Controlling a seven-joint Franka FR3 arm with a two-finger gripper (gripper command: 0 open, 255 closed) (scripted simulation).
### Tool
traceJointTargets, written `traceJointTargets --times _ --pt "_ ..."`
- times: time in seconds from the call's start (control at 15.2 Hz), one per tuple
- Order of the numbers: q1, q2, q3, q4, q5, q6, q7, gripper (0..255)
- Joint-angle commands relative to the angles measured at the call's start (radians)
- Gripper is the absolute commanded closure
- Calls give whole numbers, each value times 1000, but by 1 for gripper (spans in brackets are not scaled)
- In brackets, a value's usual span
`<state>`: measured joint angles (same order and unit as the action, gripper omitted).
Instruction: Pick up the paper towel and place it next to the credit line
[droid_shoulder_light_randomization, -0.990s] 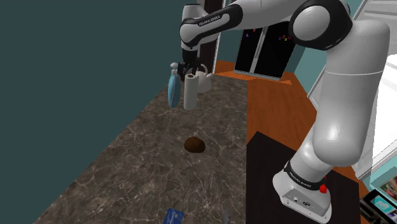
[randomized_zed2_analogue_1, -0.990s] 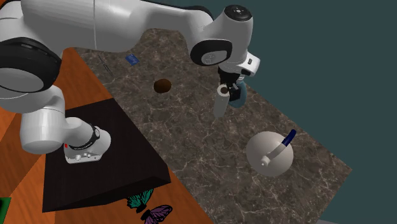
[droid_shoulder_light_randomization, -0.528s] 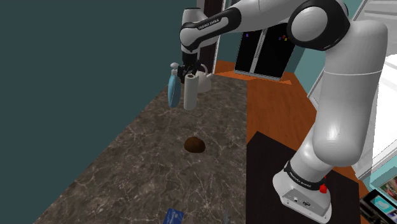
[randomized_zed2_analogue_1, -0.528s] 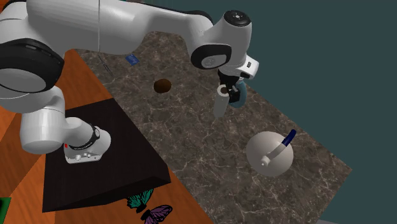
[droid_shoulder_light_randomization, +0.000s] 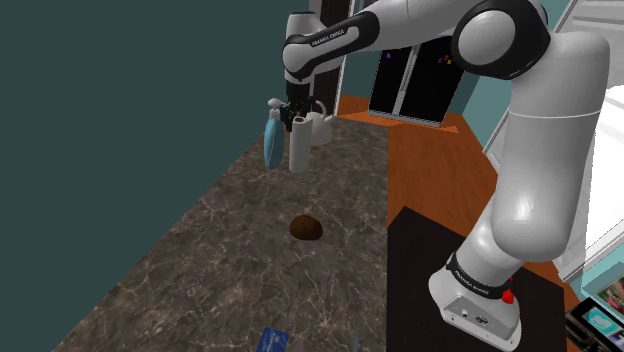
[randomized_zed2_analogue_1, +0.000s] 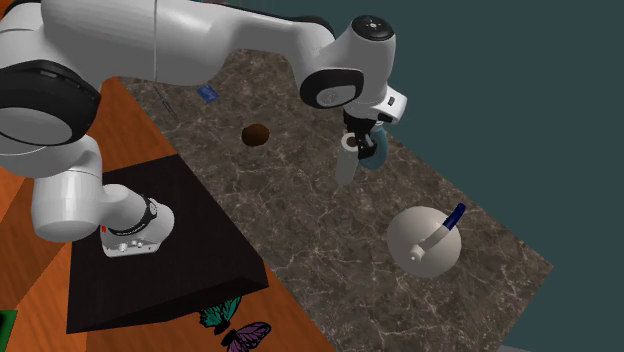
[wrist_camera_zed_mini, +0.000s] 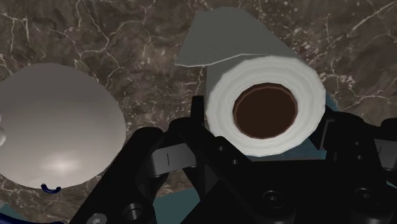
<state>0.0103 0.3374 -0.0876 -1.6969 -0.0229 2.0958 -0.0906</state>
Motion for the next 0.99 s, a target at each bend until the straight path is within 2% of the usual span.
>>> traceJointTargets --times 0.0,0.2,0.92 --pt "-1 0 -1 -1 -1 0 0 255" --pt "0 1 -1 0 -1 0 0 255" --pt "0 -34 -2 99 -2 -134 -4 255"
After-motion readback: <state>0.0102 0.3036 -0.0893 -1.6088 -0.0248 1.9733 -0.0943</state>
